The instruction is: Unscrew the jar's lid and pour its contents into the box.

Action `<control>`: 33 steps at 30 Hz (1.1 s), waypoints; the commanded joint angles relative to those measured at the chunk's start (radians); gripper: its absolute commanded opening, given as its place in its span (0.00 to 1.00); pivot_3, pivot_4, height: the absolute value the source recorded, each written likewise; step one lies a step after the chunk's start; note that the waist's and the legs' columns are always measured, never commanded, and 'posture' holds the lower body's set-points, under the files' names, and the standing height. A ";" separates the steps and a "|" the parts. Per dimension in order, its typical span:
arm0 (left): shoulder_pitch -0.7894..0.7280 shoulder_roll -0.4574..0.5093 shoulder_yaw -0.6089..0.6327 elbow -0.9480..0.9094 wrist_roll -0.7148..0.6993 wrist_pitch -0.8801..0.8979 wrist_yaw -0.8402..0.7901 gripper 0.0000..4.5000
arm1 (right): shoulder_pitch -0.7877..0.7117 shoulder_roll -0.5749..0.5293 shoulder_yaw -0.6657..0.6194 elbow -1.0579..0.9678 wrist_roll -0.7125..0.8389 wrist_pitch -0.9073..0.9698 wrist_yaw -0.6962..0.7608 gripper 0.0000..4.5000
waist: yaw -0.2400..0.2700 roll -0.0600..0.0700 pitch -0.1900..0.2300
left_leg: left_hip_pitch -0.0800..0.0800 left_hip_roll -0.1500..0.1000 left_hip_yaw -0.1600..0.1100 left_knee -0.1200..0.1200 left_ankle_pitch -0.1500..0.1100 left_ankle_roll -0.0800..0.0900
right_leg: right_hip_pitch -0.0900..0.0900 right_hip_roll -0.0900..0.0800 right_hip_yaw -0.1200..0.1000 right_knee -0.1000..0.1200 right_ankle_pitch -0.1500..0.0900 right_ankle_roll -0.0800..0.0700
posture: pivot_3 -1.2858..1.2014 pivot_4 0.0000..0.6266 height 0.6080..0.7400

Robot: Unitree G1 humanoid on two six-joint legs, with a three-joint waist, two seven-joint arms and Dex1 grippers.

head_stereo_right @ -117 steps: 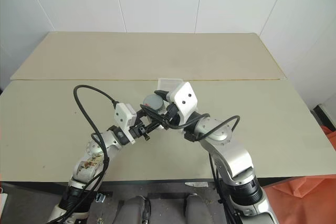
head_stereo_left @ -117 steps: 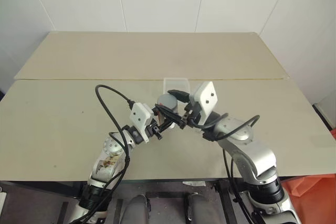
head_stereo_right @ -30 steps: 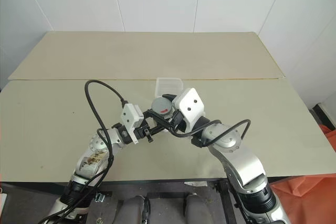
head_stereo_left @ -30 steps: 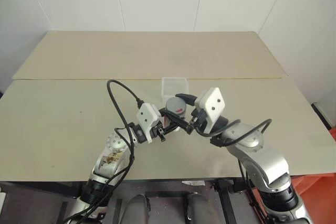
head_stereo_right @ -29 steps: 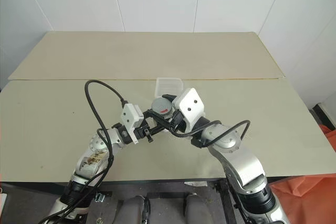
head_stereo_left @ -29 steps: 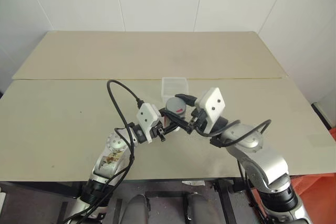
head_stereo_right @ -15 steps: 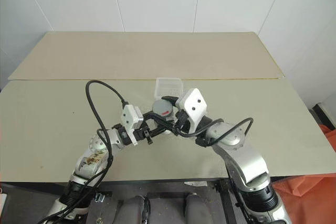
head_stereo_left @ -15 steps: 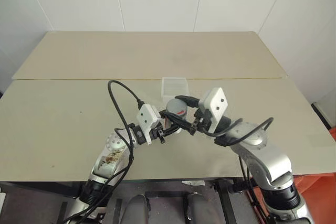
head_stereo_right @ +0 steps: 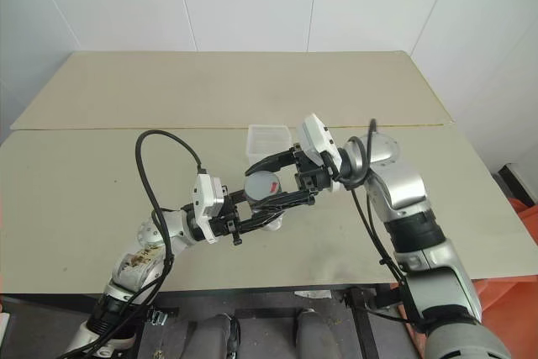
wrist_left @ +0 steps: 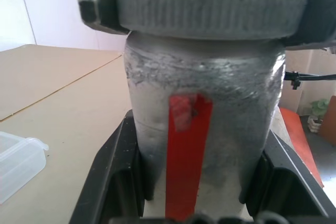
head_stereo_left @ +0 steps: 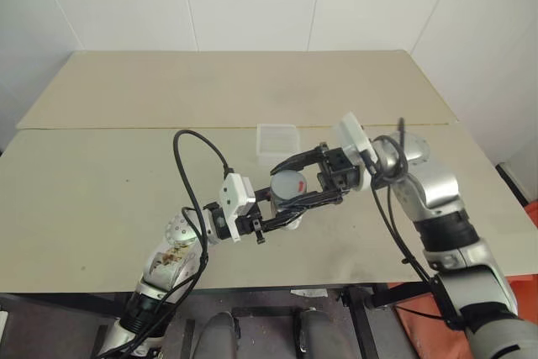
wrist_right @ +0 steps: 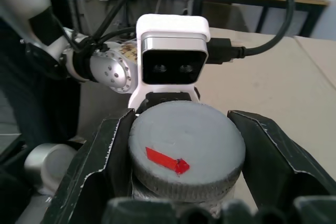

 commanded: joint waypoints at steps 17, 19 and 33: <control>0.007 -0.034 -0.022 -0.056 0.016 -0.037 0.038 0.43 | -0.151 -0.135 0.199 0.184 0.256 -0.172 0.077 0.99 | 0.004 0.000 0.000 | -0.001 0.000 0.000 0.000 0.000 0.000 | 0.000 -0.001 0.000 0.000 0.002 -0.003 | 0.52 0.24 1.00; 0.006 -0.031 -0.022 -0.052 0.011 -0.040 0.024 0.43 | -0.129 -0.146 0.173 0.171 0.260 -0.169 0.077 0.99 | 0.004 0.000 0.000 | 0.000 0.000 0.000 0.000 0.000 0.000 | 0.000 0.000 0.000 0.000 0.002 -0.003 | 0.52 0.24 1.00; -0.015 -0.044 -0.024 -0.009 0.015 -0.065 -0.021 0.43 | -0.023 -0.198 -0.004 0.152 0.208 -0.153 0.077 0.99 | 0.004 0.000 0.000 | -0.001 0.000 0.000 0.000 0.000 0.000 | 0.000 -0.001 0.000 0.000 0.002 -0.003 | 0.52 0.24 1.00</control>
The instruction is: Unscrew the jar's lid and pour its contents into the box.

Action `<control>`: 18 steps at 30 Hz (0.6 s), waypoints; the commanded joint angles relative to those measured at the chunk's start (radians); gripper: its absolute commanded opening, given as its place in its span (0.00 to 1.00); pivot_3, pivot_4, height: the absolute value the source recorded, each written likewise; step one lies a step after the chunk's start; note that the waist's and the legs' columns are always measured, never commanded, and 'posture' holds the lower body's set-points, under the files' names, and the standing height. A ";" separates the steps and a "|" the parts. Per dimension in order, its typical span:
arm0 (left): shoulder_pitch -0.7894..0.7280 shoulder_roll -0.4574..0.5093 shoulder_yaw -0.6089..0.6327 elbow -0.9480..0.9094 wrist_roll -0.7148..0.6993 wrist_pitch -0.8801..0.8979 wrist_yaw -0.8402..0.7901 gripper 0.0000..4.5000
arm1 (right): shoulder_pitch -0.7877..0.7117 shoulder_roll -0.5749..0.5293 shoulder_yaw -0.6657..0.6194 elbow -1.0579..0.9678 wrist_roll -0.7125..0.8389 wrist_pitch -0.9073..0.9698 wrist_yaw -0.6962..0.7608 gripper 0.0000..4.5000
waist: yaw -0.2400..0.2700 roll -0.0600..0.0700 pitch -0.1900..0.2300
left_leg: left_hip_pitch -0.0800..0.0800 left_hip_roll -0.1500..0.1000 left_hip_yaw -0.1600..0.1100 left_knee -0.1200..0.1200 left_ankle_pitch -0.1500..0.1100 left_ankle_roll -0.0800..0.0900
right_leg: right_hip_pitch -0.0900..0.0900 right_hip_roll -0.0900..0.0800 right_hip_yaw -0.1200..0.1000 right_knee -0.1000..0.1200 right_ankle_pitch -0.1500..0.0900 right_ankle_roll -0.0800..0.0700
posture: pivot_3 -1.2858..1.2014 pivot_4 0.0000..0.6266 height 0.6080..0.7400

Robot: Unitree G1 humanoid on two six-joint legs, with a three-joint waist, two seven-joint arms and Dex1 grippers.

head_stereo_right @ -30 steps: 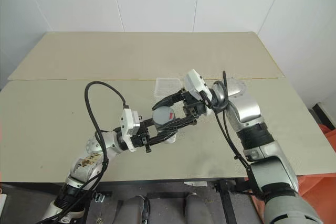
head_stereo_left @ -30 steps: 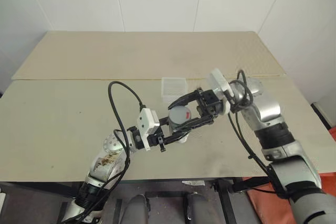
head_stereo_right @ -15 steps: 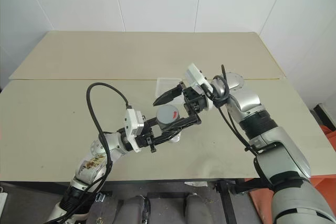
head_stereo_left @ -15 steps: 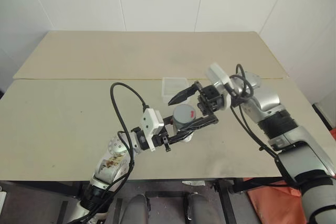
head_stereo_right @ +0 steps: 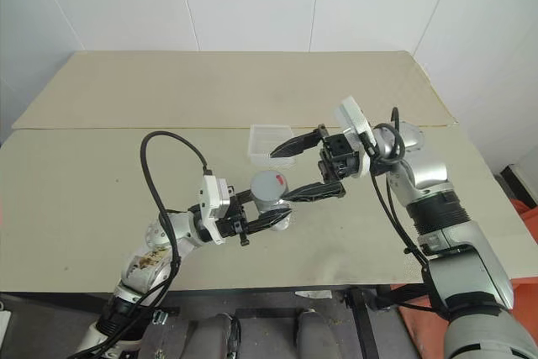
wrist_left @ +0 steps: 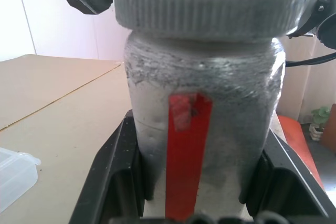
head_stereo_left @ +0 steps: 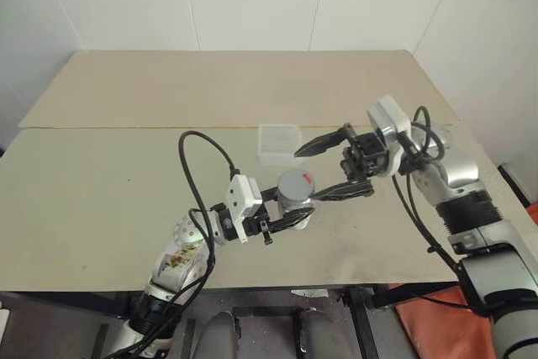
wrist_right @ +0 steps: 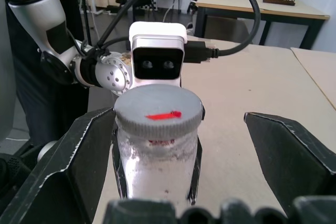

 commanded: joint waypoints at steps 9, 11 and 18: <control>-0.015 -0.015 -0.002 0.022 0.023 -0.067 0.011 0.43 | 0.115 -0.048 -0.159 -0.346 0.003 0.188 -0.109 0.99 | -0.002 0.000 0.000 | 0.000 0.000 0.000 0.000 0.000 0.000 | 0.000 0.000 0.000 0.000 0.000 0.000 | 0.52 0.24 1.00; -0.017 -0.019 -0.005 0.026 0.024 -0.069 0.012 0.43 | 0.131 -0.047 -0.170 -0.407 0.009 0.227 -0.135 0.99 | -0.001 0.000 0.000 | 0.000 0.000 0.000 0.000 0.000 0.000 | 0.000 0.000 0.000 0.001 0.000 0.001 | 0.52 0.24 1.00; -0.031 -0.031 -0.010 0.032 0.020 -0.061 0.014 0.43 | 0.161 0.048 -0.142 -0.481 -0.070 0.223 -0.233 0.99 | -0.001 0.000 0.000 | 0.000 0.000 0.000 0.001 0.000 0.000 | 0.000 0.000 0.000 0.001 -0.003 0.006 | 0.52 0.24 1.00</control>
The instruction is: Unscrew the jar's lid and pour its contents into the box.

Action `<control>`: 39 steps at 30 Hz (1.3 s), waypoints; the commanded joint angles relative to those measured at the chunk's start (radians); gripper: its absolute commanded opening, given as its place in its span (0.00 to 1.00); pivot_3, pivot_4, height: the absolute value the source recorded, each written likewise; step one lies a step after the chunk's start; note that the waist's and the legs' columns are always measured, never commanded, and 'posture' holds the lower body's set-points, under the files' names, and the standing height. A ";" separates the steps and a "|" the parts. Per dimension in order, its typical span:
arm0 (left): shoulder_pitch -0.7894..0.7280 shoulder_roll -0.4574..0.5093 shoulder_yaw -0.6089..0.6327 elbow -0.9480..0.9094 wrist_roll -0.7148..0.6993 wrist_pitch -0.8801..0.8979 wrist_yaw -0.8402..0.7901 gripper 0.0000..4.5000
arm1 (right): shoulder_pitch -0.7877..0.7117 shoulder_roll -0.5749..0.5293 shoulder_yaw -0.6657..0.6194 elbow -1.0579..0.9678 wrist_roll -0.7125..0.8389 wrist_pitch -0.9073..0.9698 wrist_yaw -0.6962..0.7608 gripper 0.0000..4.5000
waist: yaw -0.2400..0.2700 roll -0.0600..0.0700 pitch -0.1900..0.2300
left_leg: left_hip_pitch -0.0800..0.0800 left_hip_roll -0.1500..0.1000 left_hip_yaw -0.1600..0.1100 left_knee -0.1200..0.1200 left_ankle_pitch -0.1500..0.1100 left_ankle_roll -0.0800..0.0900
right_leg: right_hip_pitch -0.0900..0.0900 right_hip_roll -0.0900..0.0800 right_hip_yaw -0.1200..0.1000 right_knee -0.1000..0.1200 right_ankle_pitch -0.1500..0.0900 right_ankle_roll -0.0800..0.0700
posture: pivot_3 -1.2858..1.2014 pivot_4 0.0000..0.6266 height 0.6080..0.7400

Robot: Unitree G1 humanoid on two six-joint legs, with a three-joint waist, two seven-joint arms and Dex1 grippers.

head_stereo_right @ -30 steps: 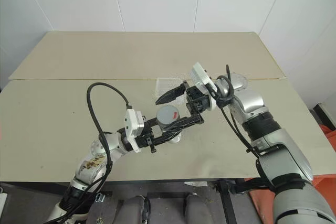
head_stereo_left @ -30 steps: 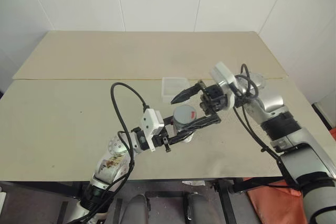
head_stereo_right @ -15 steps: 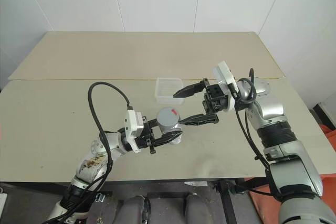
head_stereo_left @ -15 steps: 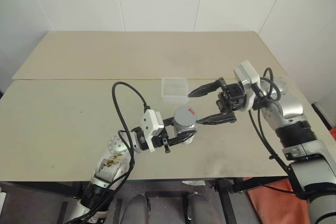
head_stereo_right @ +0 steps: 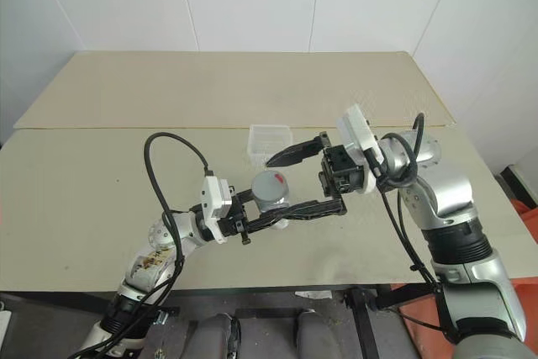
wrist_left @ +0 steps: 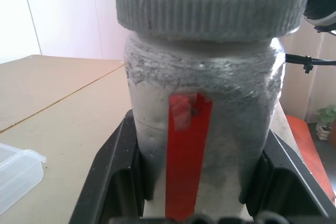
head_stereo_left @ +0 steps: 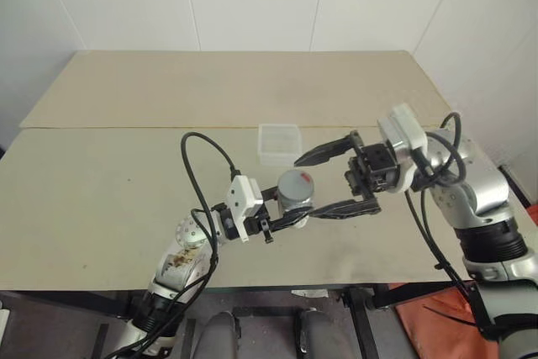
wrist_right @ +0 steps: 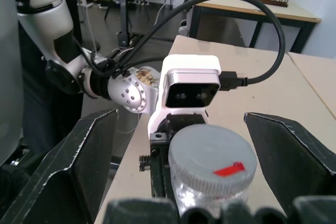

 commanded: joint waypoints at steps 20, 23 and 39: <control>-0.009 0.019 0.000 -0.012 0.005 -0.025 -0.003 0.43 | 0.020 0.076 -0.076 0.119 -0.182 -0.137 -0.039 0.99 | 0.002 0.000 0.000 | 0.000 0.000 0.000 0.000 0.000 0.000 | 0.000 0.000 0.000 0.000 0.001 -0.002 | 0.52 0.24 1.00; -0.009 0.020 0.000 -0.010 0.004 -0.027 -0.006 0.43 | 0.018 0.054 -0.093 0.151 -0.190 -0.160 -0.023 0.99 | 0.001 0.000 0.000 | 0.000 0.000 0.000 0.000 0.000 0.000 | 0.000 0.000 0.000 0.000 0.001 -0.002 | 0.52 0.24 1.00; -0.020 0.013 0.001 0.007 0.007 -0.035 -0.020 0.43 | 0.036 0.015 -0.110 0.006 -0.092 -0.075 0.055 0.99 | 0.000 0.000 0.000 | 0.000 0.000 0.000 0.000 0.000 0.000 | 0.000 0.000 0.000 0.000 0.001 -0.002 | 0.52 0.24 1.00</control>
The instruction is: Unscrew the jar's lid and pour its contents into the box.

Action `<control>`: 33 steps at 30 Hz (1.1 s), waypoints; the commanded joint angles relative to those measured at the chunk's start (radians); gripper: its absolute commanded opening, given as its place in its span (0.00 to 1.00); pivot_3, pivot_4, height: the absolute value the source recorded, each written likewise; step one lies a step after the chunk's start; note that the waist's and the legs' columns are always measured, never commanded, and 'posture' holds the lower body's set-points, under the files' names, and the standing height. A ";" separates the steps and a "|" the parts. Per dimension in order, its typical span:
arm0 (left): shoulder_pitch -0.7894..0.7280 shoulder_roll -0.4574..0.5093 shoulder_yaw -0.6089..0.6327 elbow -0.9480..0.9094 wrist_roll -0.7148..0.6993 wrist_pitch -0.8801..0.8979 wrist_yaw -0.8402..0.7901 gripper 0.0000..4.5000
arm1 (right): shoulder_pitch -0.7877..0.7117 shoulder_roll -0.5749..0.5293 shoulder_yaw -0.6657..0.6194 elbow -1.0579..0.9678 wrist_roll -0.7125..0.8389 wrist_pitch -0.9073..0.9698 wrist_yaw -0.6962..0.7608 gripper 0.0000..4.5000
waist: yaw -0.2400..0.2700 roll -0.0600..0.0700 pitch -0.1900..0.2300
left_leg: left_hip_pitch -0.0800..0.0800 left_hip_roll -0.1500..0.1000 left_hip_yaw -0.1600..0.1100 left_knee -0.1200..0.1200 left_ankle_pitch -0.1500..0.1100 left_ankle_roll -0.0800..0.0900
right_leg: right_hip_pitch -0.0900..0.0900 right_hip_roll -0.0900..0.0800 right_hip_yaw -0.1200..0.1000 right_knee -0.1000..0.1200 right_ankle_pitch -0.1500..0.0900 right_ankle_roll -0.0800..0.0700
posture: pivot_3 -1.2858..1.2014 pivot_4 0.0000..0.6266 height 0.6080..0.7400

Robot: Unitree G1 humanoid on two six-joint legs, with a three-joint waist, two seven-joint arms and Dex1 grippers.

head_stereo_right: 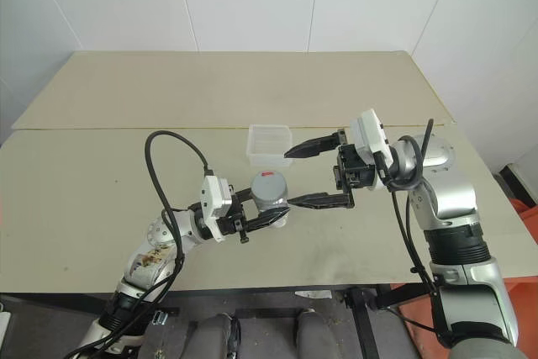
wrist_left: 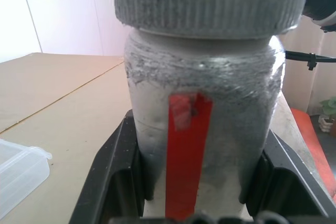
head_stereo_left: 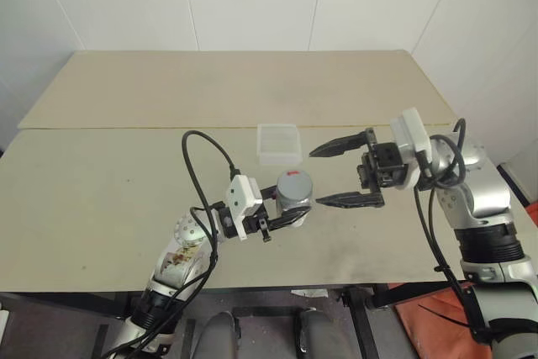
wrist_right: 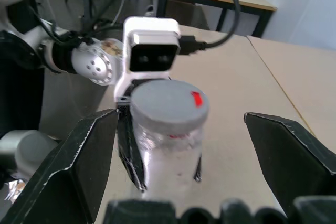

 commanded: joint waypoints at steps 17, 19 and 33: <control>-0.010 -0.008 -0.004 -0.023 -0.013 -0.011 -0.011 0.43 | -0.013 0.151 0.055 -0.022 -0.108 -0.058 -0.146 0.99 | 0.002 0.000 0.000 | 0.000 0.000 0.000 0.000 0.000 0.000 | 0.000 0.000 0.000 0.000 0.001 -0.002 | 0.52 0.24 1.00; -0.008 -0.006 -0.003 -0.024 -0.015 -0.011 -0.012 0.43 | -0.010 0.141 0.048 -0.009 -0.112 -0.068 -0.141 0.99 | 0.002 0.000 0.000 | 0.000 0.000 0.000 0.000 0.000 0.000 | 0.000 0.000 0.000 0.000 0.002 -0.003 | 0.52 0.24 1.00; -0.008 -0.003 -0.004 -0.019 -0.018 -0.014 -0.020 0.43 | 0.014 0.046 -0.007 0.053 -0.105 -0.109 -0.100 0.99 | 0.001 0.000 0.000 | 0.000 0.000 0.000 0.000 0.000 0.000 | 0.000 0.000 0.000 0.000 0.002 -0.003 | 0.52 0.24 1.00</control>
